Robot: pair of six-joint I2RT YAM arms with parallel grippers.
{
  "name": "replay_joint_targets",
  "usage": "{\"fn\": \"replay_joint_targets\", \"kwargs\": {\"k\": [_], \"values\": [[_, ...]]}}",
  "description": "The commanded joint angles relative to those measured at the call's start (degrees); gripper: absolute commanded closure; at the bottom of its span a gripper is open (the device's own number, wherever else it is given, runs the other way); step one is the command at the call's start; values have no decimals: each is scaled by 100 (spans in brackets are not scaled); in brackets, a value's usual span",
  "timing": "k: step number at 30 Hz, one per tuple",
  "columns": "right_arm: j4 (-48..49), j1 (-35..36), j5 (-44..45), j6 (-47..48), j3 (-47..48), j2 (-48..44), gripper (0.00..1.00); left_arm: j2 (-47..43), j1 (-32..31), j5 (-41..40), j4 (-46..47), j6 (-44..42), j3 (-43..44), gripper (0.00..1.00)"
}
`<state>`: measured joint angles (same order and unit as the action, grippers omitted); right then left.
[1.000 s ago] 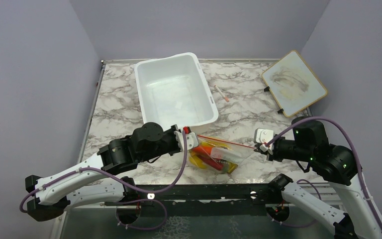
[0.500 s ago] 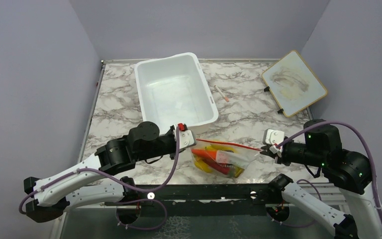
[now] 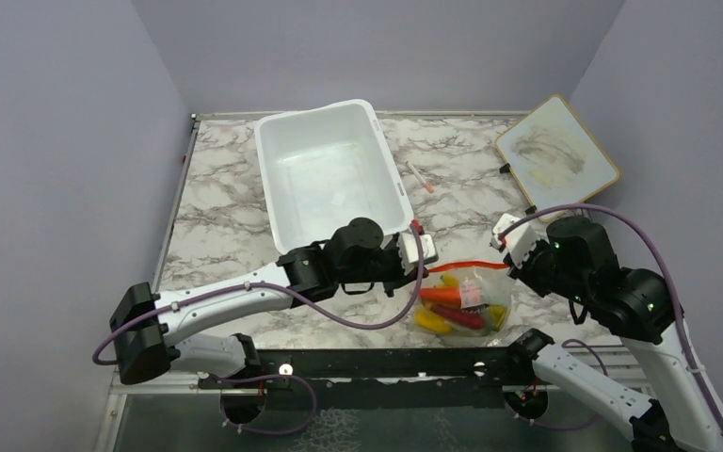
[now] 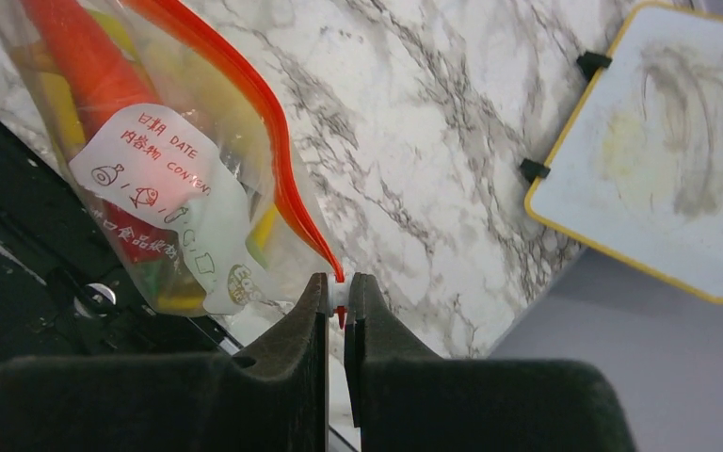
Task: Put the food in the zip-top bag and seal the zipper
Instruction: Place the zipper food storage bag at the center of the board.
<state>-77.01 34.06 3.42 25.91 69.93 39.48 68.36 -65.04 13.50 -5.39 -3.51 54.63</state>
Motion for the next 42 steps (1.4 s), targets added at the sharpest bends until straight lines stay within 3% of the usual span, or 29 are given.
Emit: {"fn": "replay_joint_targets", "kwargs": {"k": [1,7,11,18,30,42], "values": [[80,-23,1164,-408,-285,92,99,528,13,144,1069,107,413,100],[1395,-23,2128,-275,-653,223,99,1632,12,-1196,710,-166,1516,91],[2362,-23,2225,-164,-1016,409,99,1911,8,-1918,501,48,2047,73],[2819,-46,2424,-257,-1452,946,99,1716,17,-2828,181,632,2164,48],[3498,-832,2121,253,-1516,1789,99,240,17,-4018,-284,1478,1603,43],[2927,-1557,2199,385,-1497,2269,99,-716,17,-4438,-573,995,1276,37]]}}
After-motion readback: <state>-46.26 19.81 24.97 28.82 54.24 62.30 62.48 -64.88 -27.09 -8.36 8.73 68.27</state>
